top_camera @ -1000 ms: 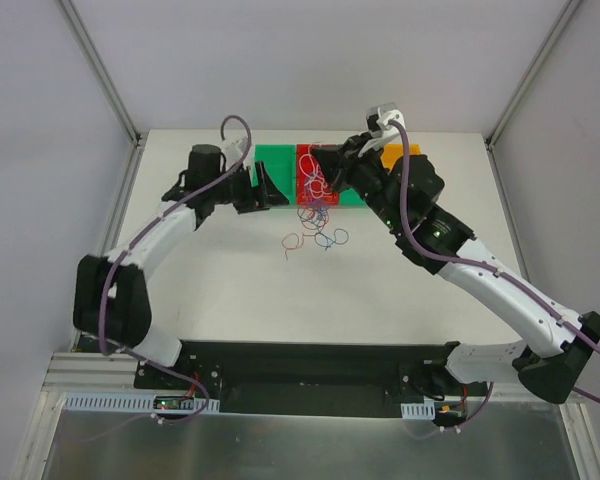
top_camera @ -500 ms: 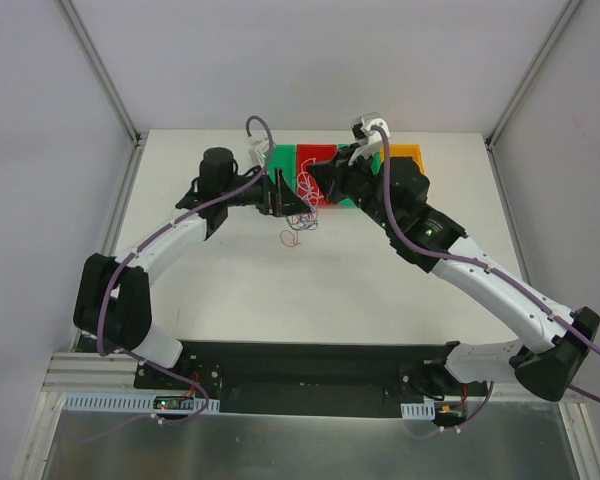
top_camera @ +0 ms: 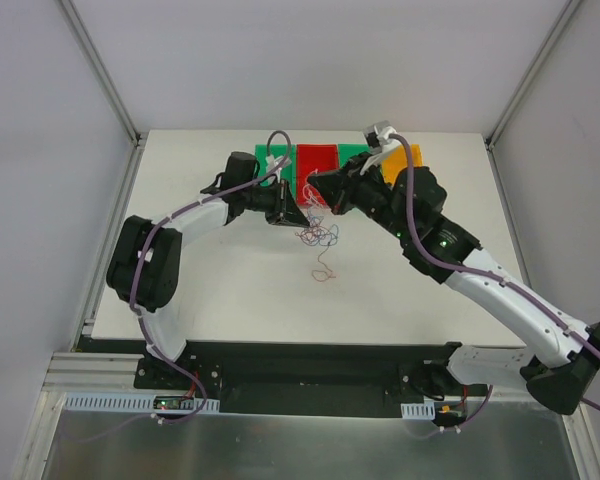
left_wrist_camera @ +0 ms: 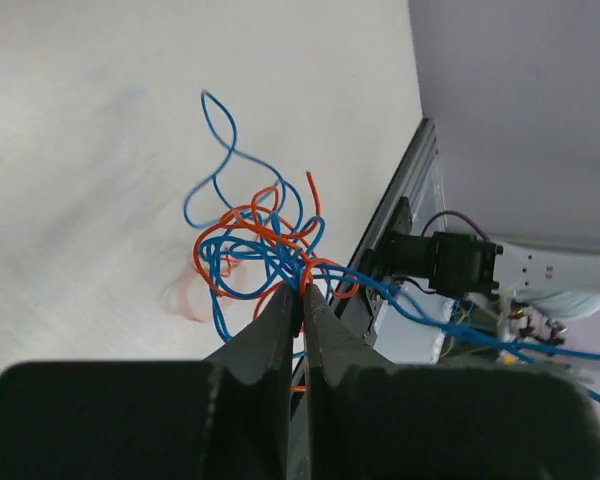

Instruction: Untangle the cables

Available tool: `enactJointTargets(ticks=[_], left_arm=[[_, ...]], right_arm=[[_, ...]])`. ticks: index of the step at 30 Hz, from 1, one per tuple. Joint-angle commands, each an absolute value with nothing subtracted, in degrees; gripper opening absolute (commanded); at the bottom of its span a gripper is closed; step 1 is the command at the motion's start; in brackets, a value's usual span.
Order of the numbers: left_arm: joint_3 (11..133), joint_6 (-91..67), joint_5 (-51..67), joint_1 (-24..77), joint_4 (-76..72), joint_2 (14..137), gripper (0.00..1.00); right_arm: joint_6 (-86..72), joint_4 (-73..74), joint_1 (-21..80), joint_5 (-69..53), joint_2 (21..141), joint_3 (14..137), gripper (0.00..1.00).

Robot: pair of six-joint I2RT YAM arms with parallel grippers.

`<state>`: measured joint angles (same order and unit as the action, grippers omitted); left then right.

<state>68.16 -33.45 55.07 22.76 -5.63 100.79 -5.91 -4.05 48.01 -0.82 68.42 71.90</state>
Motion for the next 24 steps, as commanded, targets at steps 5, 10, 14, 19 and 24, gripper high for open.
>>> enactJointTargets(ticks=[5,10,14,19,24], left_arm=[[67.2,-37.4,51.8,17.4,-0.3,103.5,0.00],[68.1,-38.7,51.4,14.7,2.4,104.8,0.00],[68.2,-37.4,49.9,14.2,3.5,103.8,0.00],[69.0,-36.4,49.3,14.2,4.8,102.9,0.00],[69.3,-36.0,49.6,14.2,5.2,101.6,0.00]], right_arm=[[-3.4,-8.1,47.9,4.4,55.7,68.4,0.01],[-0.4,-8.2,47.9,10.0,48.4,64.0,0.01],[3.2,-8.0,47.6,15.9,48.7,63.4,0.01],[6.3,-7.4,47.0,20.3,53.3,64.2,0.01],[7.6,-7.9,44.4,24.1,60.7,64.9,0.01]])
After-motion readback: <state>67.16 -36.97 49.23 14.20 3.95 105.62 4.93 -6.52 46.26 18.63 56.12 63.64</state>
